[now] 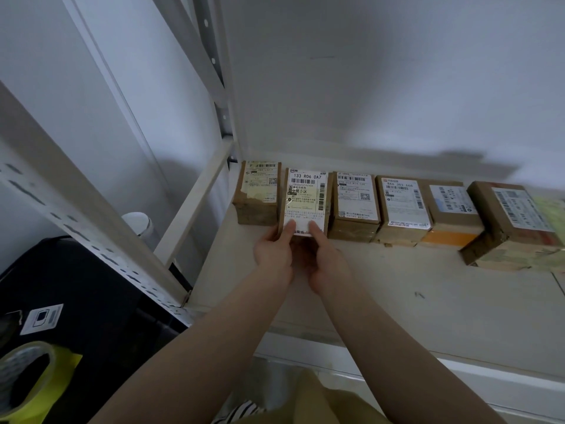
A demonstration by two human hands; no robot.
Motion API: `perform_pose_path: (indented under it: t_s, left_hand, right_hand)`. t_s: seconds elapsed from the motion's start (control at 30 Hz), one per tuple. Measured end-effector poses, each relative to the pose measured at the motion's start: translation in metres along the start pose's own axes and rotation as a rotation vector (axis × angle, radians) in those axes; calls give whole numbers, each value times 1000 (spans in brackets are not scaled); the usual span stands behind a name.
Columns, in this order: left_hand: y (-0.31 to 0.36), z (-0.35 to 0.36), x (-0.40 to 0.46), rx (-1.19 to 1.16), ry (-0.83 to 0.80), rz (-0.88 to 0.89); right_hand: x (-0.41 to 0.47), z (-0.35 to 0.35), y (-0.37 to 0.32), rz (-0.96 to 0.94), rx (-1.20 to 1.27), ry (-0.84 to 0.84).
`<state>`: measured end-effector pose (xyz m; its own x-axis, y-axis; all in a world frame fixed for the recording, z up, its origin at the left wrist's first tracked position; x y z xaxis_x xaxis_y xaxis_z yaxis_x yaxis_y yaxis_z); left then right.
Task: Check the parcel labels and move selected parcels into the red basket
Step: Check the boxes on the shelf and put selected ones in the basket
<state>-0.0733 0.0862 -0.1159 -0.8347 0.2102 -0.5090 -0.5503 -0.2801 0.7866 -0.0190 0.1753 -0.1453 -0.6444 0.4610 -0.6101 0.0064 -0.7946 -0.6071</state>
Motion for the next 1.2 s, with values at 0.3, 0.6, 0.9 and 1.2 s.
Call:
perform_pose_path:
  t_s: [0.3,0.6,0.9,1.2]
  left_hand:
    - [5,-4,-11,-35,-13,60]
    - [9,2,-14,-81,-26,64]
    - [10,2,-15,-85,1,37]
    - [13,-17,5,35,180,-5]
  right_hand:
    - [-6,1,1,-30,59,-67]
    - [-4,4,-2,-60,62,-77]
    - [-3,11,-1,-65,99,-117]
    - [4,28,-4,-28,154,-44]
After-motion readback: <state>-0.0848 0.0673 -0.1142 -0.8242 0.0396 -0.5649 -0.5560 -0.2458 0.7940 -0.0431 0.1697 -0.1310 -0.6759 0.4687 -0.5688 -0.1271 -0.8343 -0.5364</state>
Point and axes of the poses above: each hand's wrist, its own x-axis towards the middle knuckle, its own z-axis out of the palm, y = z × x, the point moved 9 cm from there along x, towards the middle knuckle
